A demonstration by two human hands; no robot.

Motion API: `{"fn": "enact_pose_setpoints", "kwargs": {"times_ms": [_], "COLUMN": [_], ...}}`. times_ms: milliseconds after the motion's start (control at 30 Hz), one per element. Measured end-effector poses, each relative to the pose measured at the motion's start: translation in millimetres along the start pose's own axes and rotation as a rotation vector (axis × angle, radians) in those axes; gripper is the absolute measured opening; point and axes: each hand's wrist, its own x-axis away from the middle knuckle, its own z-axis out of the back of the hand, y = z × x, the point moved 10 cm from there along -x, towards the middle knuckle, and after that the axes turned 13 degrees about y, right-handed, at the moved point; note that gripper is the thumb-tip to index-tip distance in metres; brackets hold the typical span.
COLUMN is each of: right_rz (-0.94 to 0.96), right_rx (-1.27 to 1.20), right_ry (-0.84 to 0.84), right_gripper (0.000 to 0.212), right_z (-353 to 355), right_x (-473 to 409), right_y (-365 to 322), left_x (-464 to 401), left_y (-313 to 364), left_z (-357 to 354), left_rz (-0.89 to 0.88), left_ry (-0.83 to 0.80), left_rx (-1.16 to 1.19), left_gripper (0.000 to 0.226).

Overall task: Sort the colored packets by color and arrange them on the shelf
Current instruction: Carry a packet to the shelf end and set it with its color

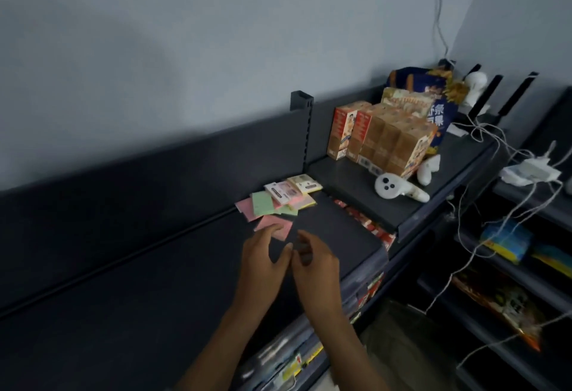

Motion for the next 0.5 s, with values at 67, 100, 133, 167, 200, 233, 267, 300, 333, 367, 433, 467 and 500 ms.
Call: {"fn": "enact_pose_setpoints", "kwargs": {"times_ms": [67,100,133,167,200,233,267,300,333,367,433,467,500], "right_rz": [0.055,0.073,0.094,0.112,0.117,0.113,0.112,0.119,0.130,0.149,0.188,0.191,0.199], "right_rx": [0.007,0.007,0.017,0.019,0.039,0.075,0.123,0.156,0.182,0.208,0.271,0.295,0.313], "right_ry": [0.006,0.015,0.032,0.050,0.054,0.037,0.006,-0.028,-0.058,-0.084,-0.127,-0.144,-0.158], "right_gripper": [0.056,0.057,0.054,0.047,0.039,0.035,0.035,0.037,0.041,0.043,0.044,0.045,0.045], "right_z": [-6,-12,-18,-24,-32,-42,-52,-62,-71,-79,-94,-100,-105], "right_x": [-18,-25,-31,-36,-41,-45,-49,-52,-56,-60,-68,-73,-77], "right_y": [-15,-16,-13,-9,-2,4,11,15,19,21,24,26,27], "left_x": [-18,-27,-36,-43,-51,-58,-63,-67,-70,-73,-79,-82,-84], "left_y": [-6,-8,-10,-10,-11,-12,-13,-15,-18,-21,-31,-37,-42], "left_z": [-7,-10,-11,-11,-10,-10,-9,-8,-8,-7,-6,-4,-2], "left_rz": [-0.010,-0.023,-0.043,-0.070,-0.102,-0.130,-0.150,-0.161,-0.167,-0.167,-0.152,-0.138,-0.126], "left_ry": [-0.009,-0.015,-0.018,-0.014,-0.011,-0.014,-0.024,-0.035,-0.047,-0.059,-0.068,-0.064,-0.057], "left_rx": [0.009,0.000,-0.030,-0.075,-0.130,-0.183,-0.230,-0.267,-0.303,-0.343,-0.410,-0.424,-0.431], "left_gripper": [0.039,0.041,0.041,0.042,0.042,0.043,0.043,0.044,0.046,0.049,0.054,0.055,0.055]}}
